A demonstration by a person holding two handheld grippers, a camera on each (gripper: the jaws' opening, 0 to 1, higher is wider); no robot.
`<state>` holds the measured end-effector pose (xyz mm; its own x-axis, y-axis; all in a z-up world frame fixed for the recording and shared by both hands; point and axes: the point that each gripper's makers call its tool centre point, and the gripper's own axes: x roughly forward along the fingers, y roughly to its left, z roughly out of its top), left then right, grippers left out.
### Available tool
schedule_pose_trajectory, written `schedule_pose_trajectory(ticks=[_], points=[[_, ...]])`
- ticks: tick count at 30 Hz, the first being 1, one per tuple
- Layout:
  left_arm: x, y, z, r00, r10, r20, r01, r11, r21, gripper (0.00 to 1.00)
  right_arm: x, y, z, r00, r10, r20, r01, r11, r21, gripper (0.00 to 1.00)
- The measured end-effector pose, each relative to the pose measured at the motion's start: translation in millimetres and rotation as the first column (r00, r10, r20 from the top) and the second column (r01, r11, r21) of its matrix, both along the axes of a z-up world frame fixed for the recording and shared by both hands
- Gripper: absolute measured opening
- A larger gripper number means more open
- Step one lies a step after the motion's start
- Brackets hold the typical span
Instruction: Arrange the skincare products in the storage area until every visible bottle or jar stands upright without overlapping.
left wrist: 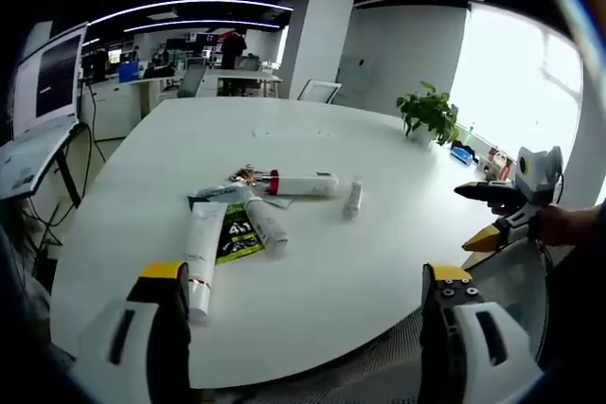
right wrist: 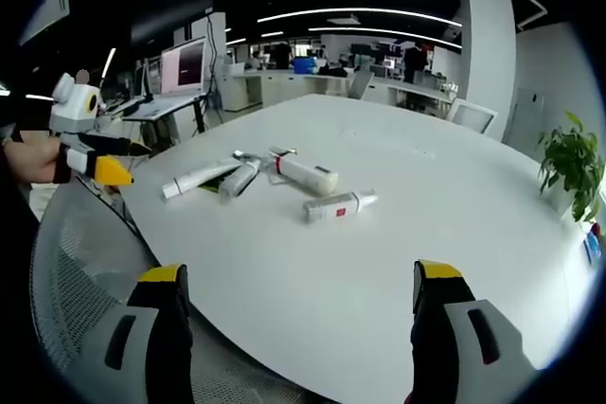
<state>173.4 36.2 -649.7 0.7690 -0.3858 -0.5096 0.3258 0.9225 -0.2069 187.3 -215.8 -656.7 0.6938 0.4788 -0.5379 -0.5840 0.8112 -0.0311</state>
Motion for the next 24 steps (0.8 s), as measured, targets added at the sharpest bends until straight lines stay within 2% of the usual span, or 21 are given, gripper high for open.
schedule_pose_trajectory(ticks=[13, 24], points=[[-1.2, -2.3, -0.2, 1.0, -0.012, 0.0, 0.012, 1.0, 0.002, 0.94, 0.1, 0.7, -1.8, 1.0, 0.012, -0.022, -0.012, 1.0, -0.004, 0.98], [-1.4, -3.4, 1.2, 1.0, -0.009, -0.002, 0.009, 1.0, -0.003, 0.94, 12.2, -8.1, -6.2, 0.999, 0.015, -0.044, -0.016, 1.0, -0.016, 0.91]])
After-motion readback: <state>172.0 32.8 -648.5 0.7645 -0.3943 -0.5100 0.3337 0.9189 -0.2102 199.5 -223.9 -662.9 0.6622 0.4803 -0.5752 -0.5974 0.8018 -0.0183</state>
